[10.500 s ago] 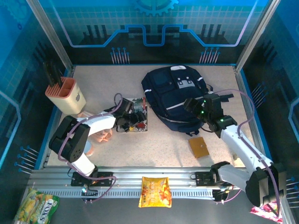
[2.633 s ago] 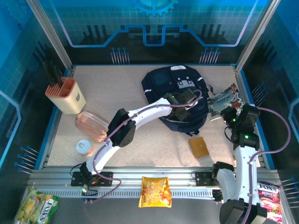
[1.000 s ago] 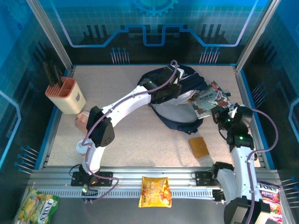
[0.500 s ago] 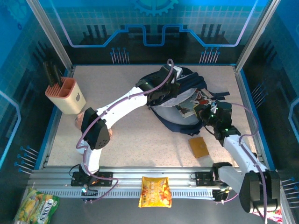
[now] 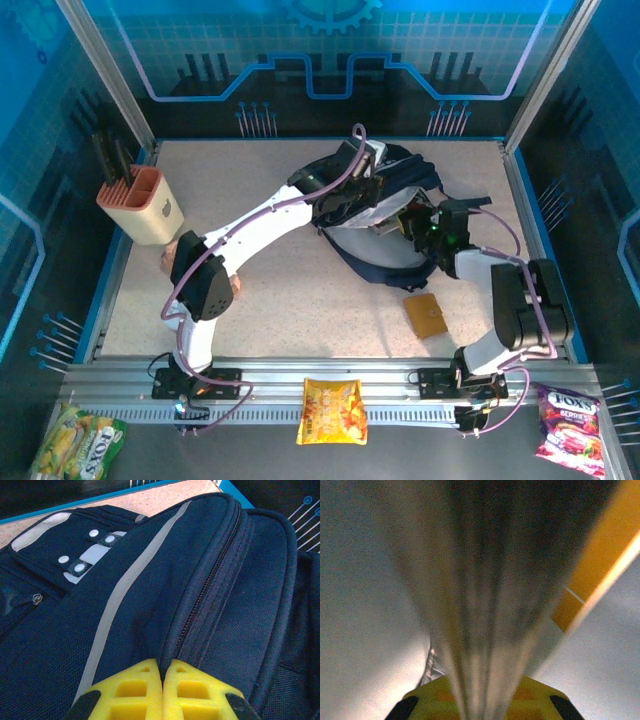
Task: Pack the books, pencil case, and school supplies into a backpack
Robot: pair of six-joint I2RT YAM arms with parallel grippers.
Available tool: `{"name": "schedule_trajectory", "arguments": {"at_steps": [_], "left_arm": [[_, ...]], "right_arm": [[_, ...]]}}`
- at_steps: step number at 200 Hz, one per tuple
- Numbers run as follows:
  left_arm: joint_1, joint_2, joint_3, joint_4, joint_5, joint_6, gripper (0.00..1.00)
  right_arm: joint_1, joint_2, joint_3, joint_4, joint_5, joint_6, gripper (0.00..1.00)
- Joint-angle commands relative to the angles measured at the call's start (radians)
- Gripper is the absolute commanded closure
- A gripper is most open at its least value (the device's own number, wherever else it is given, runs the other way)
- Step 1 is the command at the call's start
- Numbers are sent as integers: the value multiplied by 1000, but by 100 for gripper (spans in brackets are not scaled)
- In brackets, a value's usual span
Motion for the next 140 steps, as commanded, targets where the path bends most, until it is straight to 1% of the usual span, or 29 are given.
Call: {"name": "schedule_trajectory", "arguments": {"at_steps": [1, 13, 37, 56, 79, 96, 112, 126, 140], "left_arm": [[13, -107, 4, 100, 10, -48, 100], [16, -108, 2, 99, 13, -54, 100], [21, -105, 0, 94, 15, -60, 100], [28, -99, 0, 88, 17, -70, 100], [37, -89, -1, 78, 26, -82, 100], [44, -81, -2, 73, 36, -90, 100], [46, -76, -14, 72, 44, -95, 100], [50, -72, -30, 70, 60, -94, 100], [54, -69, -48, 62, 94, -92, 100]], "right_arm": [[20, 69, 58, 134, -51, 36, 92], [19, 101, 72, 155, -70, 39, 87], [16, 103, 61, 147, -84, 36, 70], [8, 52, 23, 96, -77, 13, 59], [-8, -59, -35, 30, -63, -30, 49], [-22, -162, -71, -76, -45, -81, 41], [-33, -261, -100, -217, -9, -135, 35], [-42, -363, -124, -373, 45, -176, 31], [-52, -461, -149, -493, 111, -188, 27]]}}
